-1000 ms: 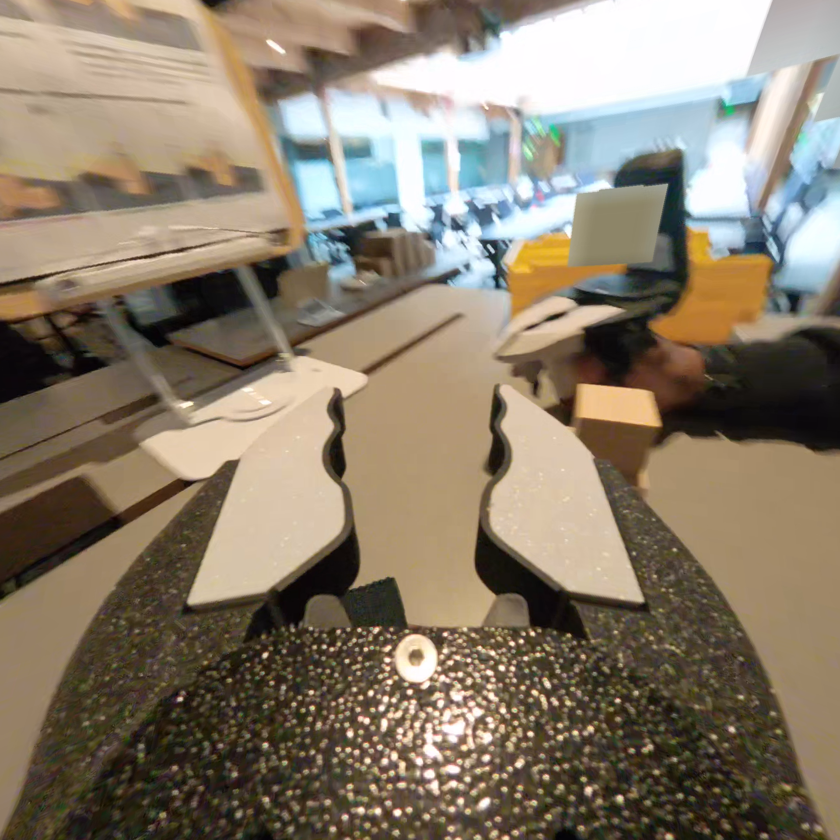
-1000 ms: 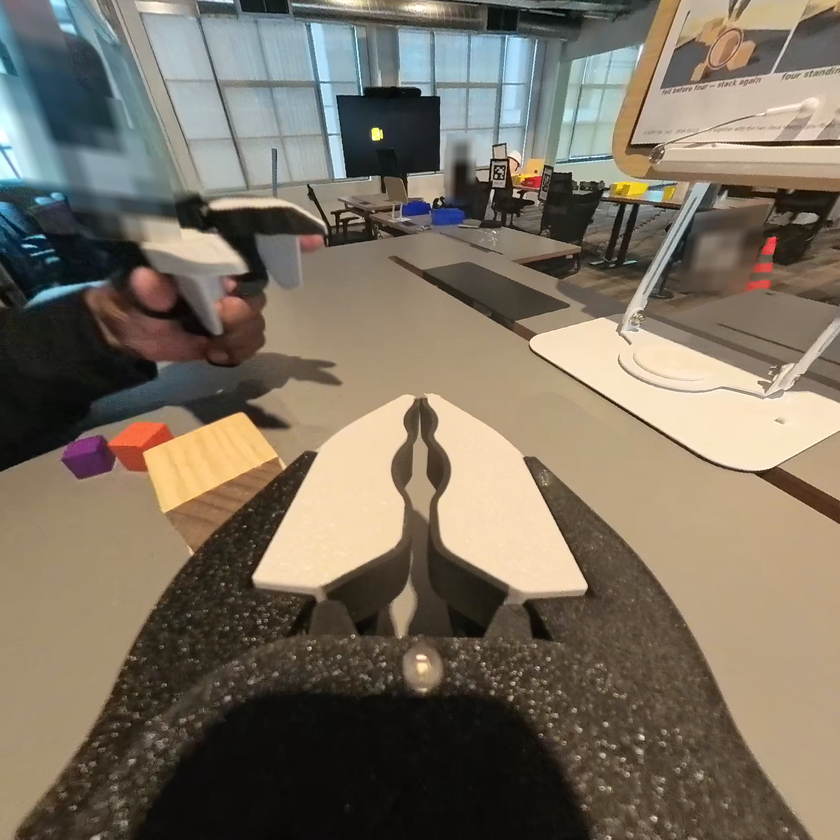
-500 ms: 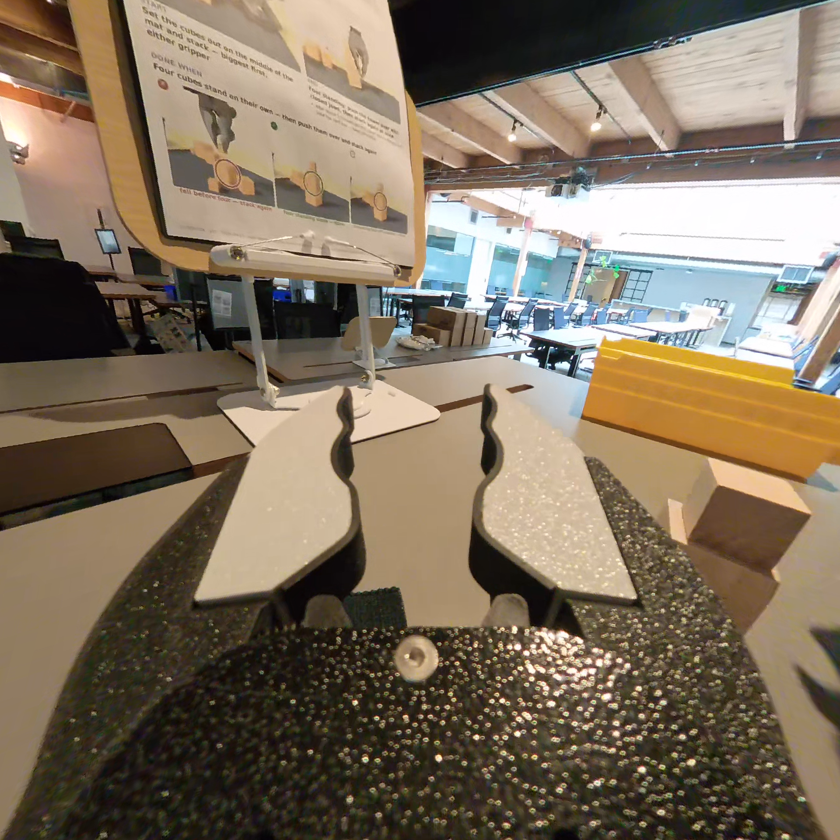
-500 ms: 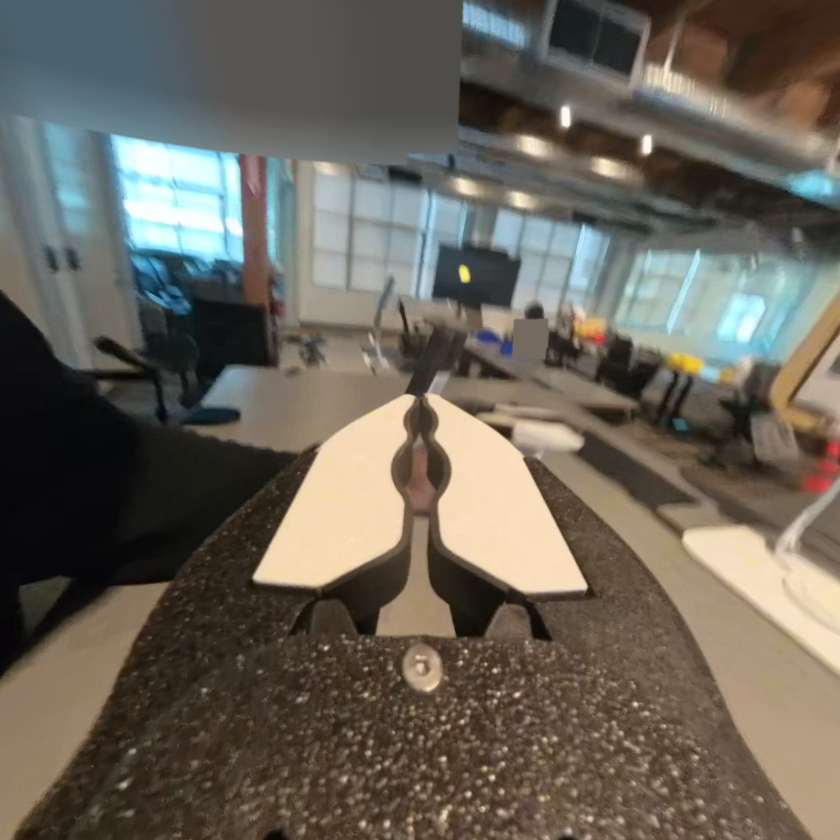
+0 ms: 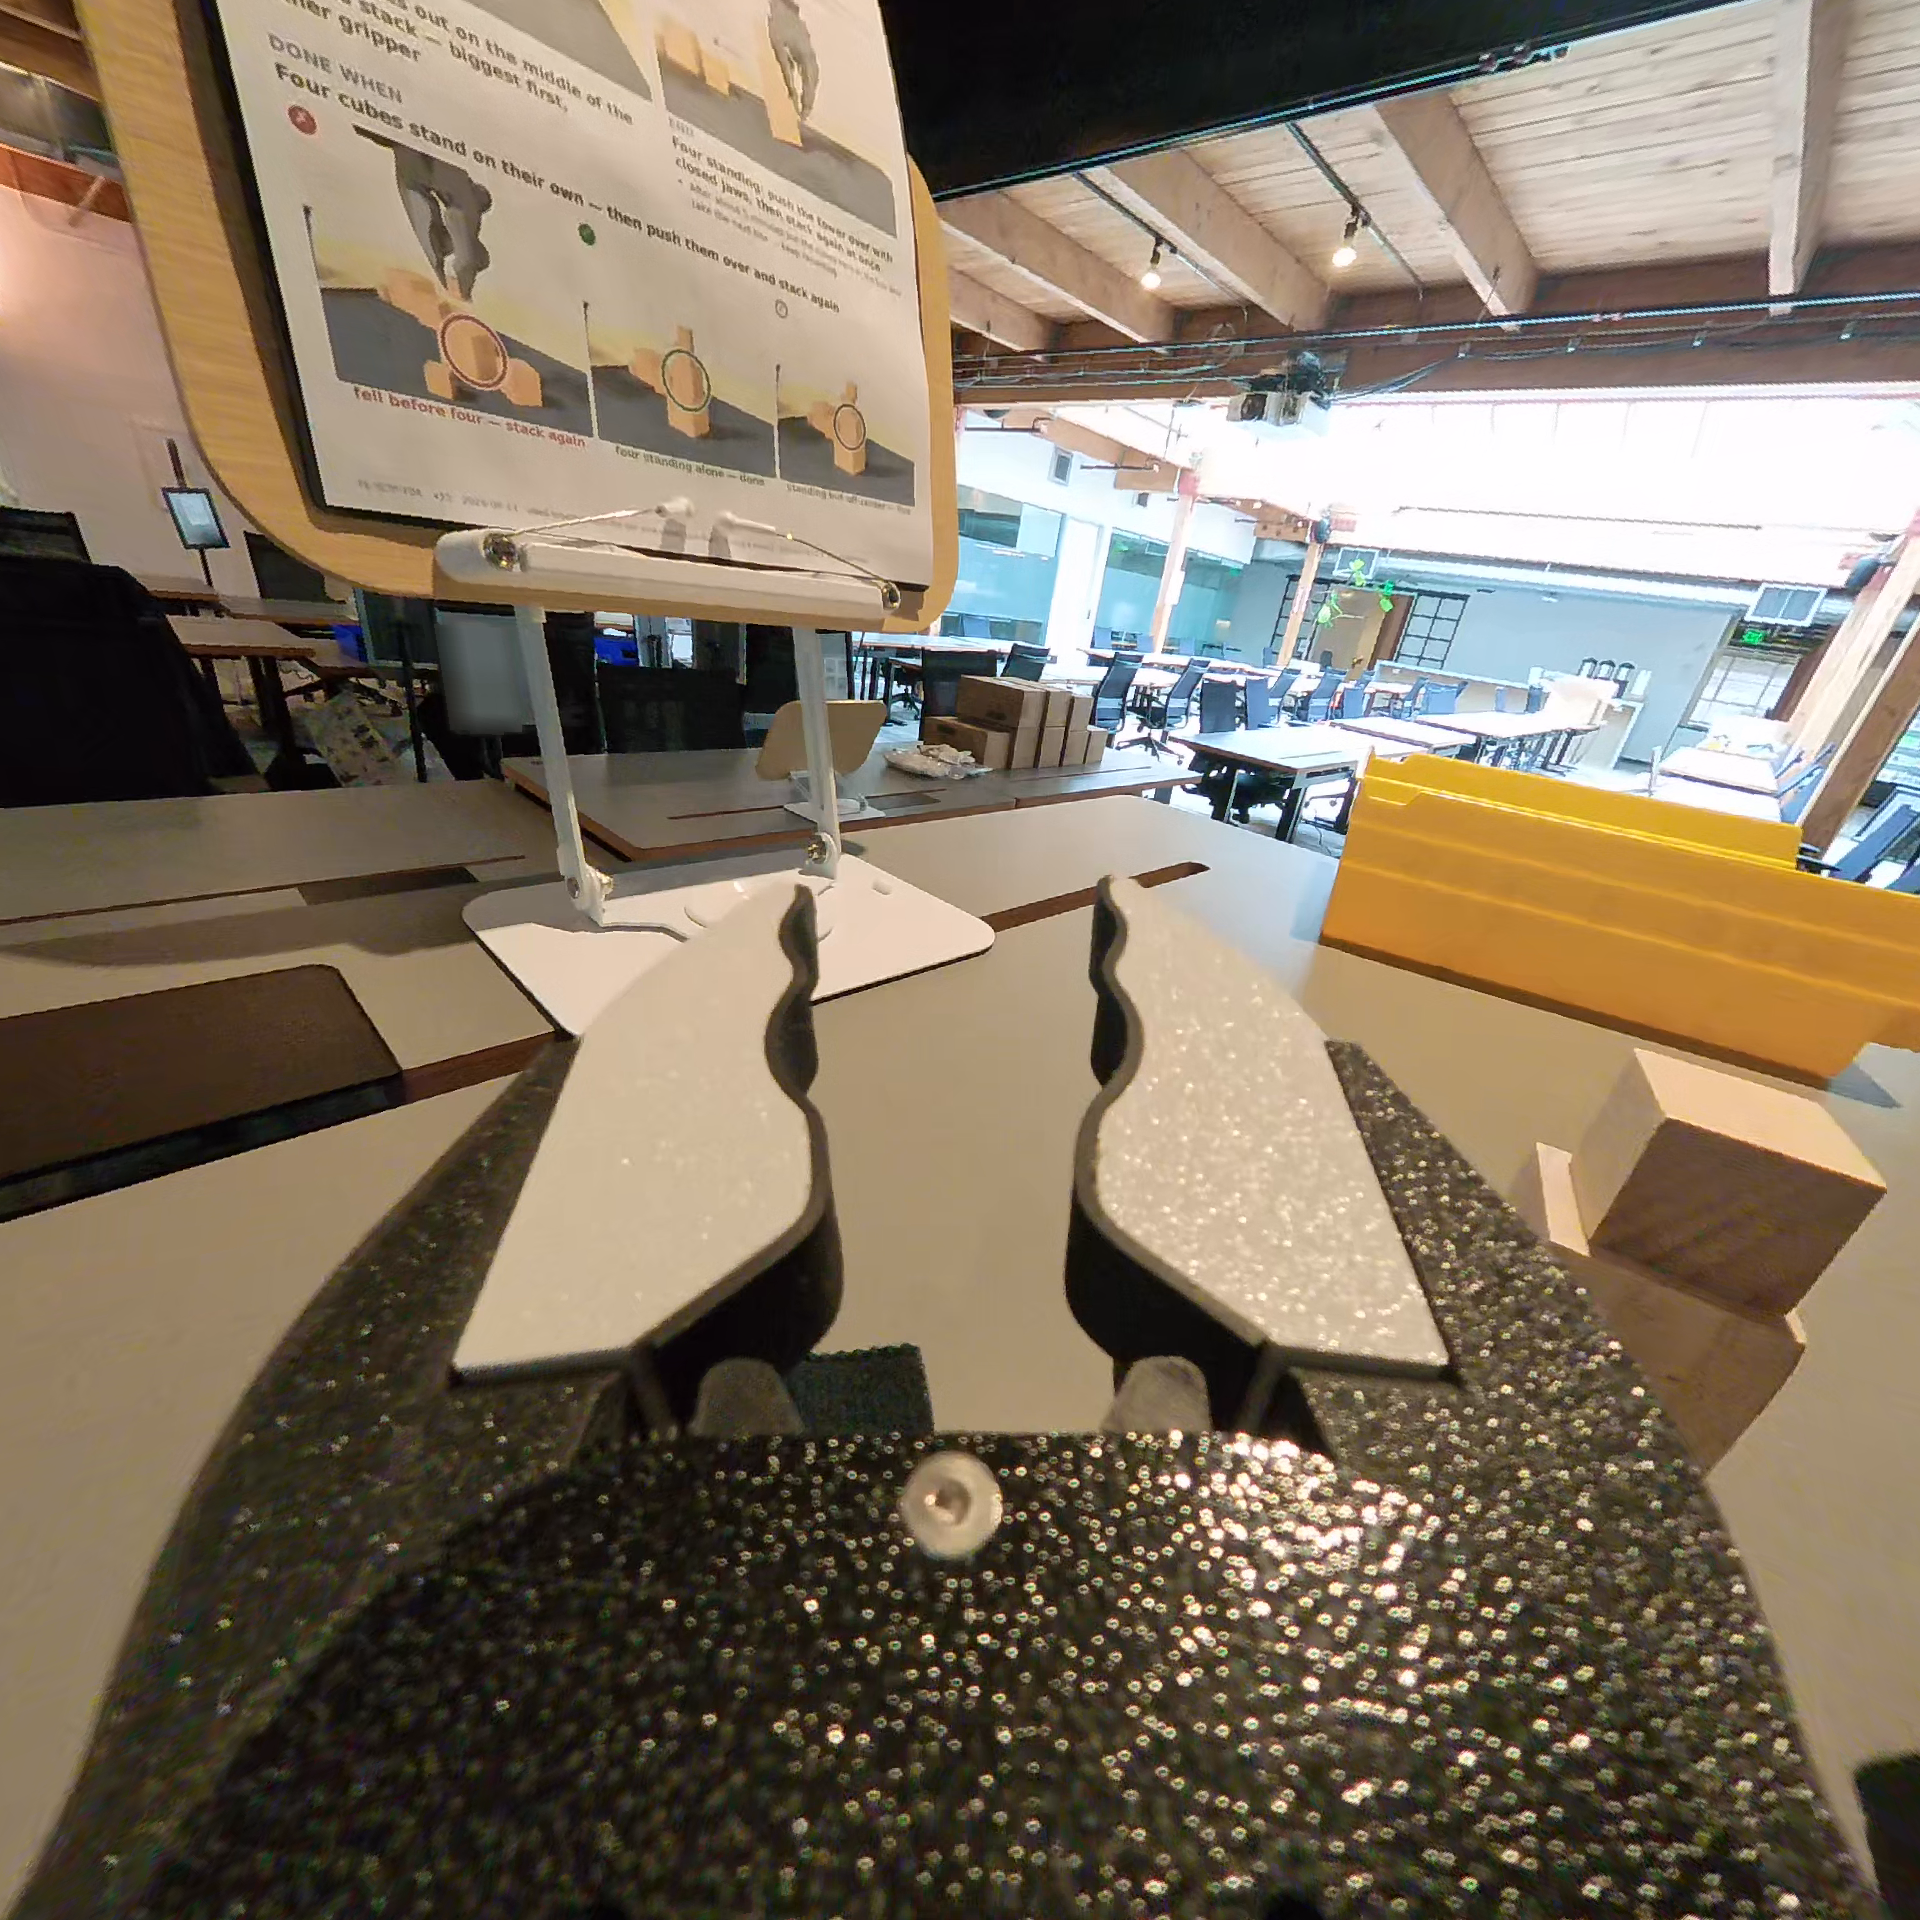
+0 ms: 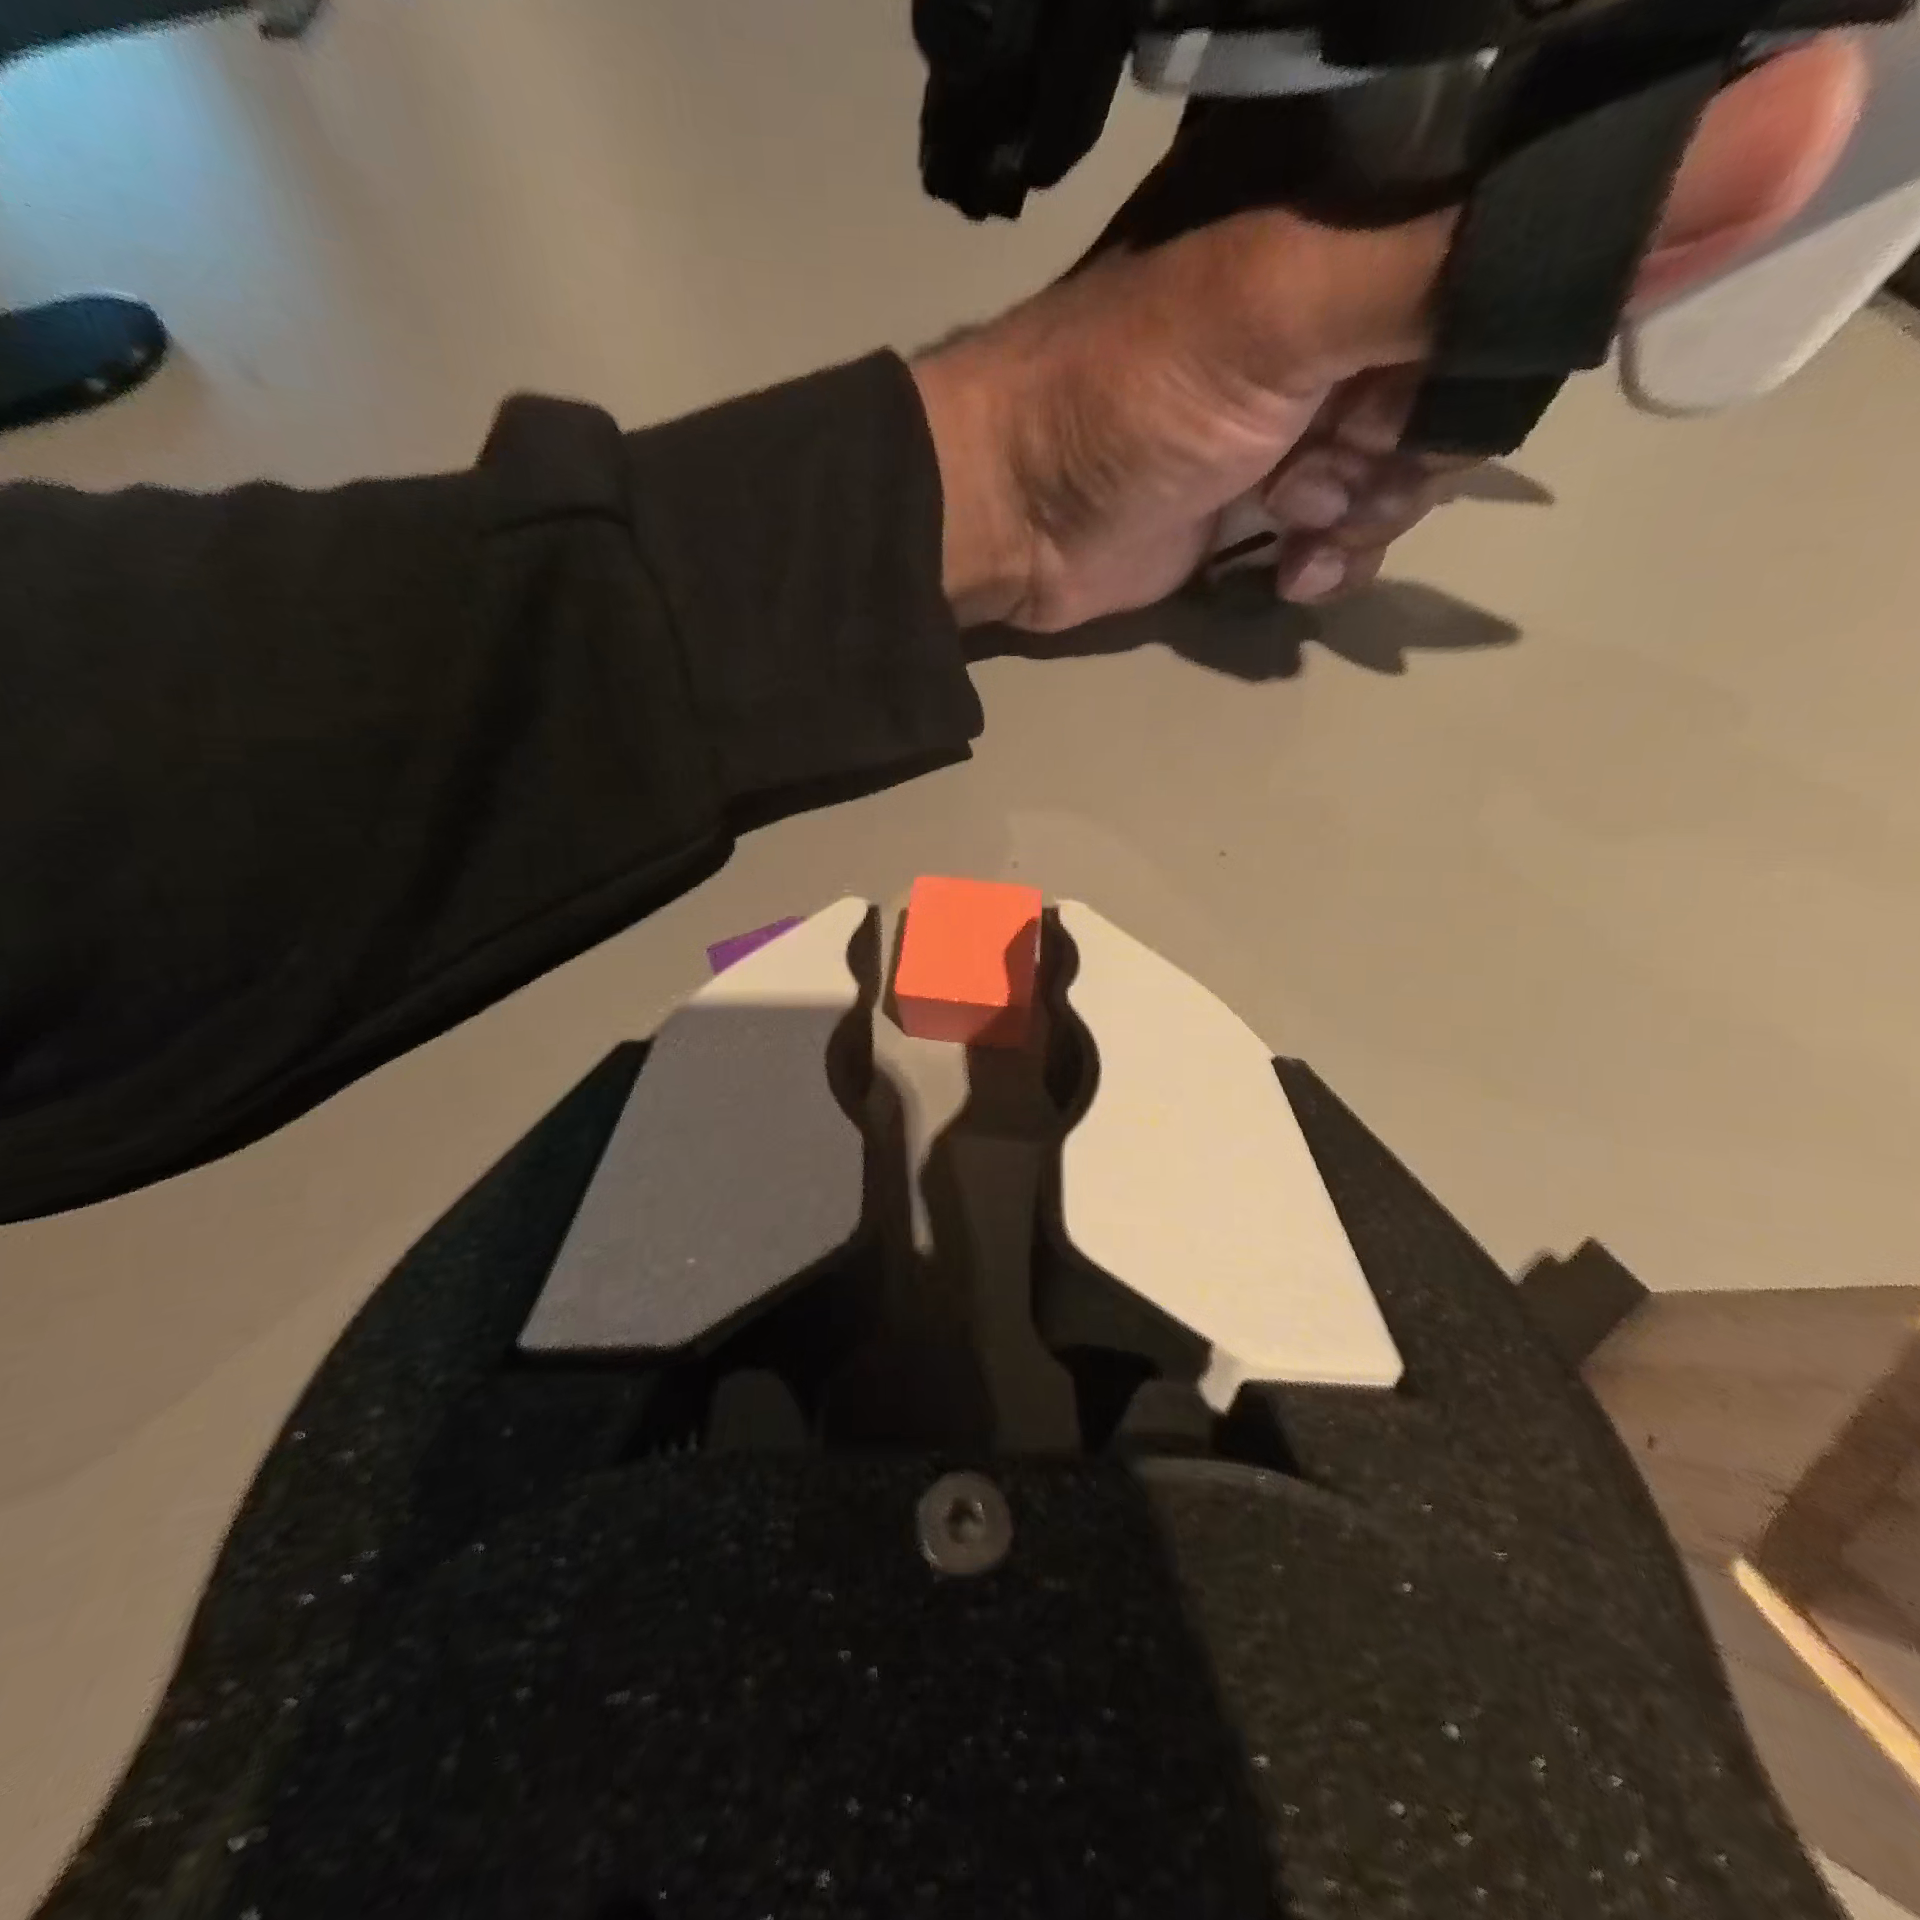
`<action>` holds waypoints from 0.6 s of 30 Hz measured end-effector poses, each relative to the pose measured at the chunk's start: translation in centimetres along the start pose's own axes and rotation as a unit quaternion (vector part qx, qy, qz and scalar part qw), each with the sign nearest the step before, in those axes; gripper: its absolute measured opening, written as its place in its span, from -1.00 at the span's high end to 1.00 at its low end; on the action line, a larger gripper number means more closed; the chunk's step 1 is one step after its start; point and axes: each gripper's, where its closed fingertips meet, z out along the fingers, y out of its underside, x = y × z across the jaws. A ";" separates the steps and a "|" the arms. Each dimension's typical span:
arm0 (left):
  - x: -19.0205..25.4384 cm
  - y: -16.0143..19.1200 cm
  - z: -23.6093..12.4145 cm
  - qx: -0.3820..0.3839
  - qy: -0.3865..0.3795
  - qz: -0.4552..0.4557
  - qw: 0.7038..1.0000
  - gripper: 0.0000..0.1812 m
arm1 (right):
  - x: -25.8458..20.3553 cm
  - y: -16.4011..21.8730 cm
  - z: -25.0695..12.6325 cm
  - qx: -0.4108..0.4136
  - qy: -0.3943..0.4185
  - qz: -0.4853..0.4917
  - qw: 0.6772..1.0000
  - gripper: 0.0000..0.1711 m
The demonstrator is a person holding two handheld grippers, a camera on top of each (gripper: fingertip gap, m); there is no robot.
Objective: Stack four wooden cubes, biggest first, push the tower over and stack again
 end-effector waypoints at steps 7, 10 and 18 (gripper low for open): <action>0.1 0.2 0.5 -0.005 0.003 0.004 1.000 0.48 | 0.2 1.4 1.2 -0.065 0.024 -0.015 0.997 0.67; 0.1 0.1 0.4 -0.004 0.004 0.000 1.000 0.48 | -0.1 0.9 1.0 -0.046 0.011 -0.016 0.999 0.68; 0.1 0.0 0.4 0.001 0.007 -0.002 1.000 0.49 | 1.2 -7.4 -7.9 0.052 -0.125 -0.213 0.968 0.68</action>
